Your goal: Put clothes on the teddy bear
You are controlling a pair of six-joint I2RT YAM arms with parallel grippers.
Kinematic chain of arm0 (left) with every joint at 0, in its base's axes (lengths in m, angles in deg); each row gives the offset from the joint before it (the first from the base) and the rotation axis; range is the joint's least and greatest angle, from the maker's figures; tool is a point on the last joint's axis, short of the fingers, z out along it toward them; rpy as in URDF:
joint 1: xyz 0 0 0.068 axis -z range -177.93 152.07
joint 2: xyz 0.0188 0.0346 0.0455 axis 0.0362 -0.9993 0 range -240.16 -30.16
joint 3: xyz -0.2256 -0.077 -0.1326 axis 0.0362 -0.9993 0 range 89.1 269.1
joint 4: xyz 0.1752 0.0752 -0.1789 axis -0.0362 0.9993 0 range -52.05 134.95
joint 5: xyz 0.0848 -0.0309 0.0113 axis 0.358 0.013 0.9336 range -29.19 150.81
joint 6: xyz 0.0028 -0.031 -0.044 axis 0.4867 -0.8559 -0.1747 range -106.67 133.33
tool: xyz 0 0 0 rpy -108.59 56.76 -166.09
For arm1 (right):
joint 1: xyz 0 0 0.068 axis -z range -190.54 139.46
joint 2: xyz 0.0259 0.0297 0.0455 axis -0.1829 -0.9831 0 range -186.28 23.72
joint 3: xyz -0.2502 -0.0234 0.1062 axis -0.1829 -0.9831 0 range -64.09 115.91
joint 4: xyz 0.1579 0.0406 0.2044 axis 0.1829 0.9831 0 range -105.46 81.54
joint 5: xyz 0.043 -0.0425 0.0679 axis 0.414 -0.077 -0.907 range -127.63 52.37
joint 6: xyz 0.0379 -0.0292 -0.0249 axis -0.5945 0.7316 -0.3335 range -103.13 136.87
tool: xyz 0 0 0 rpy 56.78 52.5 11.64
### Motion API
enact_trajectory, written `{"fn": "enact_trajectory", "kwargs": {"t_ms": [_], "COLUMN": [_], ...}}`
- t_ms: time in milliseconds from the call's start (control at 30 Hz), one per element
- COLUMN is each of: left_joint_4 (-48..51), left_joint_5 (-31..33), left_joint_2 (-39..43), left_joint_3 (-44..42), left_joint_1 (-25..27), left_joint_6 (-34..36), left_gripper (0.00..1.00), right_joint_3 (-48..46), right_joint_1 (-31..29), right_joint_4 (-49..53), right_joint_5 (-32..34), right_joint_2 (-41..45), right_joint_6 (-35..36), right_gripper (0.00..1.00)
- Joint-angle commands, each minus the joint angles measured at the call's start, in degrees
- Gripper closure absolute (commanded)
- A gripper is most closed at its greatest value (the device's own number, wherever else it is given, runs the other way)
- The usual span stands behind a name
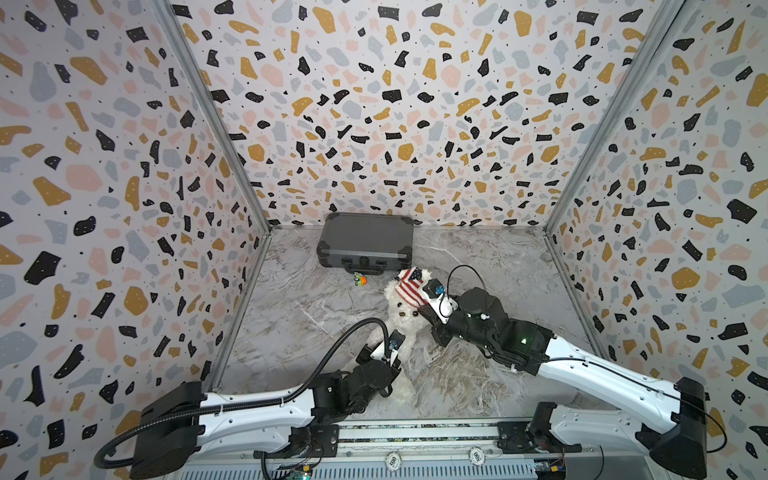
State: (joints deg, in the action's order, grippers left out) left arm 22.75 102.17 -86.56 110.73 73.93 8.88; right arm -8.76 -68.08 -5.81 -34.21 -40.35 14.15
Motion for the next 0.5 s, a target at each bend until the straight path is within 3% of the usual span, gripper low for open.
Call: {"fn": "enact_trajectory", "kwargs": {"t_ms": [0,267,467], "left_joint_4": [-10.48,-13.93,-15.35], "left_joint_5": [3.36,2.67,3.44], "left_joint_2": [1.40,4.09,7.71], "left_joint_3": [-0.70,-1.63,-3.84], "left_joint_1": [0.48,0.48,0.48], "left_joint_6": [5.19,8.96,9.45], "left_gripper": [1.00,1.00,1.00], "right_joint_3": [3.18,7.39,9.15], "right_joint_1": [-1.67,-5.70,-9.17], "right_joint_4": [2.76,5.58,5.75], "right_joint_5": [0.81,6.15,9.41], "right_joint_2": [0.34,-0.53,-0.15], "right_joint_6": [-0.46,0.33,1.65], "right_gripper": [0.91,0.86,0.77]}}
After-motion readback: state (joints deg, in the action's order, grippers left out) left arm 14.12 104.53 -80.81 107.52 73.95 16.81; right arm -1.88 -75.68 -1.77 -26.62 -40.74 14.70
